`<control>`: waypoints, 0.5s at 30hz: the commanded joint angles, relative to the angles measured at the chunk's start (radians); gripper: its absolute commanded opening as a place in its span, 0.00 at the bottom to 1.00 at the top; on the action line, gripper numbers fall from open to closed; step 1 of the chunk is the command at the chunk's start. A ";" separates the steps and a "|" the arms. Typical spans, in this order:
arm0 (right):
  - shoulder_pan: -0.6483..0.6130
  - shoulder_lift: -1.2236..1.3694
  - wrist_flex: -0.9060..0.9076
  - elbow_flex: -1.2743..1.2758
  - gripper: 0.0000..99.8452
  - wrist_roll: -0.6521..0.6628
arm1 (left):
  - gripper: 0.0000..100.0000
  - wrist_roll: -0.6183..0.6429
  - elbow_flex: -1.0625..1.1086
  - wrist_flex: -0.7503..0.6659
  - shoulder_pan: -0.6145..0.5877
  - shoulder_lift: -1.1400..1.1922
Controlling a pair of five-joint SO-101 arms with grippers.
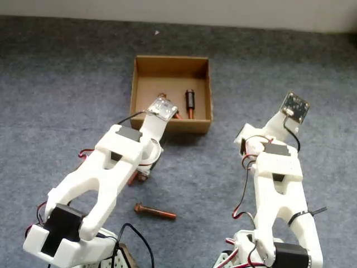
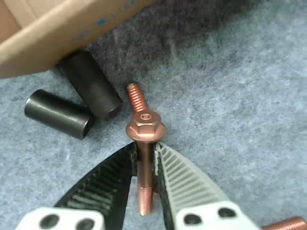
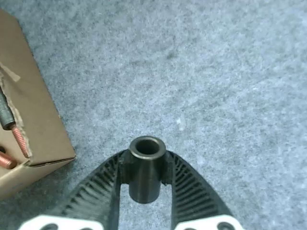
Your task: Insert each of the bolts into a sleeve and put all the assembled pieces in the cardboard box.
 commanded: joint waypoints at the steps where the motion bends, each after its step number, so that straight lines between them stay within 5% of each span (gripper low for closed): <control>1: -0.018 -0.059 -0.013 -0.010 0.00 -0.002 | 0.01 -0.009 -0.013 0.006 -0.004 -0.131; 15: -0.165 -0.343 0.110 0.079 0.00 0.095 | 0.01 -0.003 0.237 0.008 -0.005 -0.809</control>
